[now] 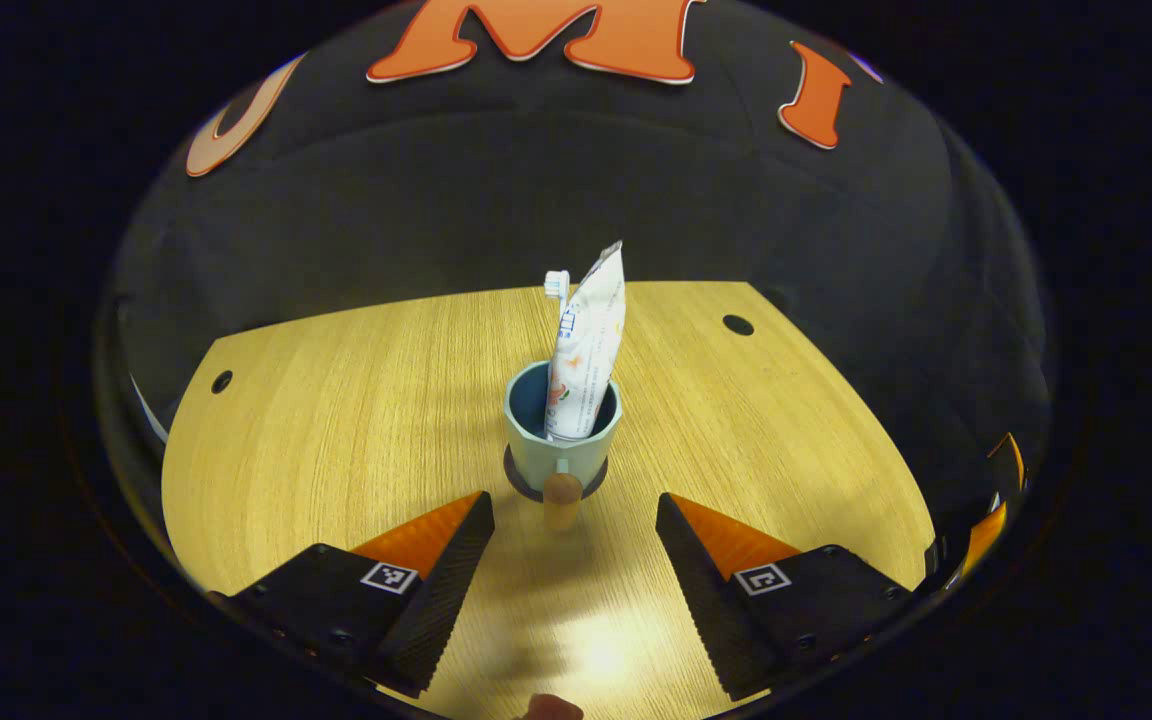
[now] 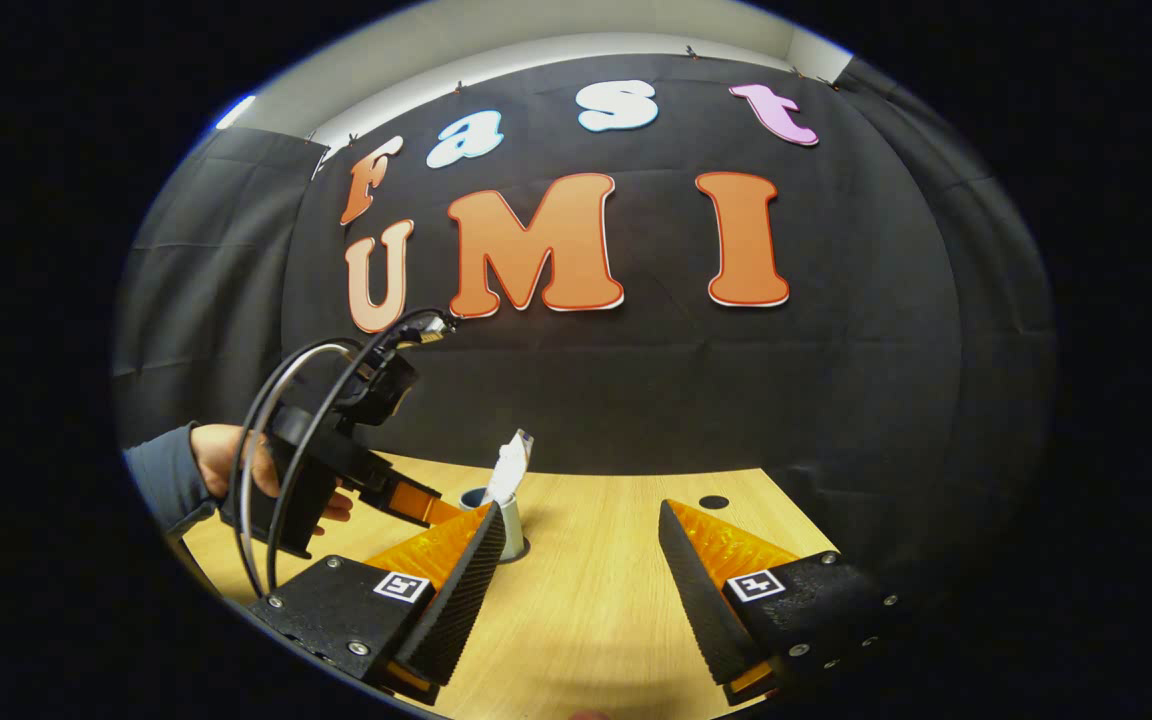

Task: Put the toothbrush and toothpaste on the desktop into the cup, then pick up the cup and place it on the coaster on the desktop.

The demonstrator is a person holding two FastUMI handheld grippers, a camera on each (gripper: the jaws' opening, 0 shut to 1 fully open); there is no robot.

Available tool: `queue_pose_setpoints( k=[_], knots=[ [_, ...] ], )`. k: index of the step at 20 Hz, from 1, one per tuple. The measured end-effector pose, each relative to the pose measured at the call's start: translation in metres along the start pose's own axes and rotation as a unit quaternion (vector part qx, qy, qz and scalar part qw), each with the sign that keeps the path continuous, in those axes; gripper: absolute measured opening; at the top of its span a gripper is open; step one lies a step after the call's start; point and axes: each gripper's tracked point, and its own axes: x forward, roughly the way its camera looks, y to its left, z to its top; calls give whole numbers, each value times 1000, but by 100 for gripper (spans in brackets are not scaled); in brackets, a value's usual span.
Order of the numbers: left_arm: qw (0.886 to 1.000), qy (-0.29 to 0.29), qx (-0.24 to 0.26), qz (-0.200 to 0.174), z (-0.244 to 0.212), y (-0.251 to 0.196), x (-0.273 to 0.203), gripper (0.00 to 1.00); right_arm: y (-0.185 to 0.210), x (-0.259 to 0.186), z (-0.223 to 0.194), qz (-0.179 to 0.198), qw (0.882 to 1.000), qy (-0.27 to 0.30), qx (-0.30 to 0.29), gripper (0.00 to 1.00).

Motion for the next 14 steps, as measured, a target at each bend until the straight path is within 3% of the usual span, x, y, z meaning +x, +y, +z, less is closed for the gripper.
queue_pose_setpoints(
  k=[5, 8, 11, 14],
  knots=[
    [991, -117, 55, 43, 14, 31, -55, 98, 36, 2, 15, 3, 1000, -21, -4, 93],
    [984, -158, 47, 61, 13, 49, -84, 98, 54, 3, 20, 8, 999, -37, -15, 92],
    [972, -200, 47, 115, 6, 81, -111, 97, 68, 8, 18, 6, 999, -41, -18, 93],
    [962, -232, 42, 138, -12, 103, -133, 98, 81, 9, 19, 4, 998, -51, -21, 93]
  ],
)
